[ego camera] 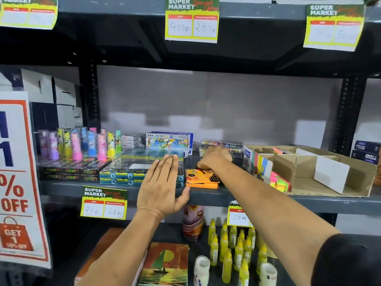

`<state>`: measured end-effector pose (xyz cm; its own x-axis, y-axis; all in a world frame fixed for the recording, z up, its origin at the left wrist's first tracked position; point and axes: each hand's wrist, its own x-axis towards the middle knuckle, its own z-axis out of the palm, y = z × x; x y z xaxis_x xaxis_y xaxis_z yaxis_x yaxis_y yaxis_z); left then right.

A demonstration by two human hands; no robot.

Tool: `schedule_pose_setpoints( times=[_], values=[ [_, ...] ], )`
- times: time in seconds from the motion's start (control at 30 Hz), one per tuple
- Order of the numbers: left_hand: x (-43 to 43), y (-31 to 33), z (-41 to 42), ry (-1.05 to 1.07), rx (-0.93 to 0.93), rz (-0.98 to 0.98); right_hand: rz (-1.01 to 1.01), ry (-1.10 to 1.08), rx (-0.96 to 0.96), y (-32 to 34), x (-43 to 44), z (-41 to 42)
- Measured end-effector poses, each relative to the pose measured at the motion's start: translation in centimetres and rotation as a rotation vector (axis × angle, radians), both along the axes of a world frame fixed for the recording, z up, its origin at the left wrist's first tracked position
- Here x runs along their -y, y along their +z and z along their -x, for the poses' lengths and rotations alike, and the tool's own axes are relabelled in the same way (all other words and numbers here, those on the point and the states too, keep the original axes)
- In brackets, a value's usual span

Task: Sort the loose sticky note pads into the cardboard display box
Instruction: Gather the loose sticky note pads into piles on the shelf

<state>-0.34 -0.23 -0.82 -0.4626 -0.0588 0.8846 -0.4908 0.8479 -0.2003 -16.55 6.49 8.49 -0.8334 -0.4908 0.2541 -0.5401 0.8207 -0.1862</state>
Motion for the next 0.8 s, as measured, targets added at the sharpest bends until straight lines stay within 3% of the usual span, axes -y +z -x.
schedule_pose_setpoints(
  times=[0.8],
  values=[
    [-0.1, 0.2, -0.2, 0.003, 0.022, -0.004, 0.341, 0.116, -0.058, 0.6, -0.8, -0.3]
  ],
)
